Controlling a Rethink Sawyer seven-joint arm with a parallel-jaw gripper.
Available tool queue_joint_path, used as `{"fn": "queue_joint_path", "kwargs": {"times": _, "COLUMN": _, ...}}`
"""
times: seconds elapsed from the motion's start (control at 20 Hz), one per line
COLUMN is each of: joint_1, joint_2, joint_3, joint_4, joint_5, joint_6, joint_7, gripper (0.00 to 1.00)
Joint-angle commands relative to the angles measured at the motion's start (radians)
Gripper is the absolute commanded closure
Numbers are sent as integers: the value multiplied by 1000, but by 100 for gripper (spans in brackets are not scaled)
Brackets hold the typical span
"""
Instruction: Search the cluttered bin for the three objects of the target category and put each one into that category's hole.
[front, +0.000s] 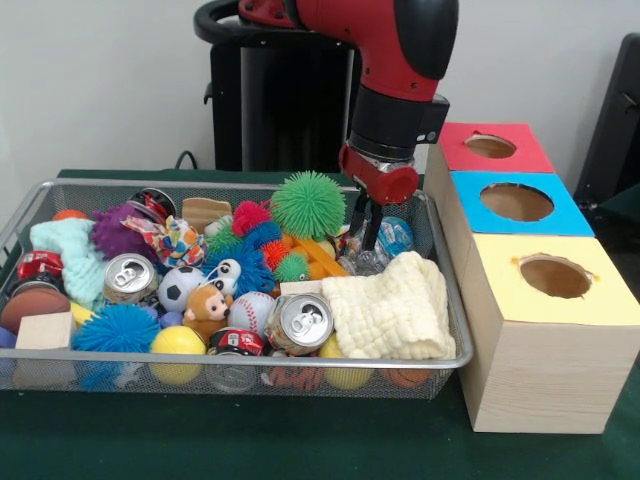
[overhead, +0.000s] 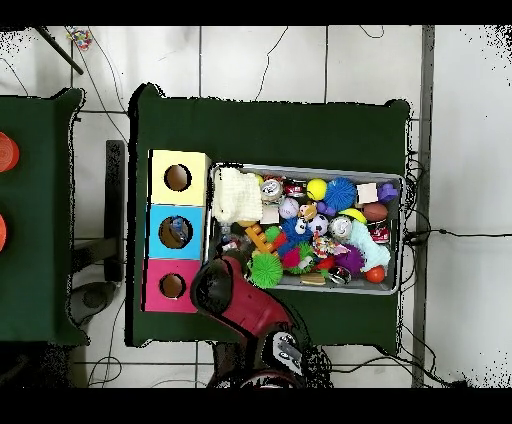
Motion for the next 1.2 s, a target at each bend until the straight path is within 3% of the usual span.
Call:
{"fn": "queue_joint_path", "kwargs": {"times": 0.05, "joint_1": 7, "joint_2": -53, "joint_3": 3, "joint_4": -110, "joint_5": 4, "joint_6": 164, "joint_7": 71, "gripper": 100}}
{"fn": "queue_joint_path", "kwargs": {"times": 0.3, "joint_1": 29, "joint_2": -33, "joint_3": -42, "joint_4": -222, "joint_5": 3, "joint_6": 279, "joint_7": 33, "gripper": 100}}
{"fn": "queue_joint_path", "kwargs": {"times": 0.65, "joint_1": 20, "joint_2": 0, "joint_3": -73, "joint_4": -387, "joint_5": -58, "joint_6": 387, "joint_7": -11, "gripper": 100}}
{"fn": "queue_joint_path", "kwargs": {"times": 0.95, "joint_1": 30, "joint_2": -73, "joint_3": -96, "joint_4": -409, "joint_5": -94, "joint_6": 501, "joint_7": 30, "gripper": 100}}
{"fn": "queue_joint_path", "kwargs": {"times": 1.2, "joint_1": 2, "joint_2": -158, "joint_3": -59, "joint_4": -364, "joint_5": -116, "joint_6": 517, "joint_7": 17, "gripper": 100}}
